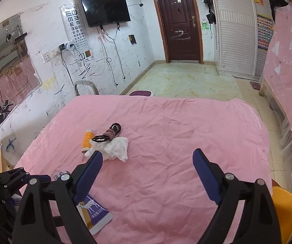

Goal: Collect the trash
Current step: 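Move both open tools back over the toothpaste tube on the bed, then grasp the white-and-purple toothpaste tube with the left tool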

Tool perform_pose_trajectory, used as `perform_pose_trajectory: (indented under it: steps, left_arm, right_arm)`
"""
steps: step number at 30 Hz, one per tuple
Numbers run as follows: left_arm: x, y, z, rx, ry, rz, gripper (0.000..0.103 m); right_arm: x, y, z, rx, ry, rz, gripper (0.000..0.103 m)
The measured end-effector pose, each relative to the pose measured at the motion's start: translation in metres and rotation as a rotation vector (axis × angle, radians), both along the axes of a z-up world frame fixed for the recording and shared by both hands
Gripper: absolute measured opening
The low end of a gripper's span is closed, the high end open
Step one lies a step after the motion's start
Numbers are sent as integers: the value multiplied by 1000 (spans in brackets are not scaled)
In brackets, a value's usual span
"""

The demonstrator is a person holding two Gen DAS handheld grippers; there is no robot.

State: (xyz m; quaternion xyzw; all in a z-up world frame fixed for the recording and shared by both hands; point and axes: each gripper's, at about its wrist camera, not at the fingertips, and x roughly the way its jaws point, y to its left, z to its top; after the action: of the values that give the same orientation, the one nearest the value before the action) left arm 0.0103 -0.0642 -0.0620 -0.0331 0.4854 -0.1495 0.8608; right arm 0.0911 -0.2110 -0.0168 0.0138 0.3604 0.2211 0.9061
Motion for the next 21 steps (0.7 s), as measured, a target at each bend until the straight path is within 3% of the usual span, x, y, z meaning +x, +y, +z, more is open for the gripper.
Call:
perform_pose_trajectory:
  steps: [4, 9, 12, 13, 15, 17, 21]
  left_arm:
    - [13, -7, -8, -18, 40, 37, 97]
    - [29, -20, -10, 31, 31, 81, 95]
    - [38, -27, -9, 58, 13, 102, 76]
    - [40, -28, -8, 60, 8, 107, 63]
    - [42, -31, -7, 57, 4, 99, 49]
    - [43, -31, -7, 40, -3, 97, 26]
    - [41, -28, -8, 1, -13, 93, 17]
  right_arm:
    - [6, 9, 4, 4, 0, 37, 81]
    - [12, 4, 10, 28, -6, 41, 81]
    - [15, -2, 10, 43, 0, 36, 81]
    - [16, -4, 10, 44, 1, 34, 81]
    - [17, -7, 8, 51, 8, 31, 81]
    - [18, -11, 5, 55, 17, 26, 81]
    - [21, -13, -1, 58, 32, 21, 81]
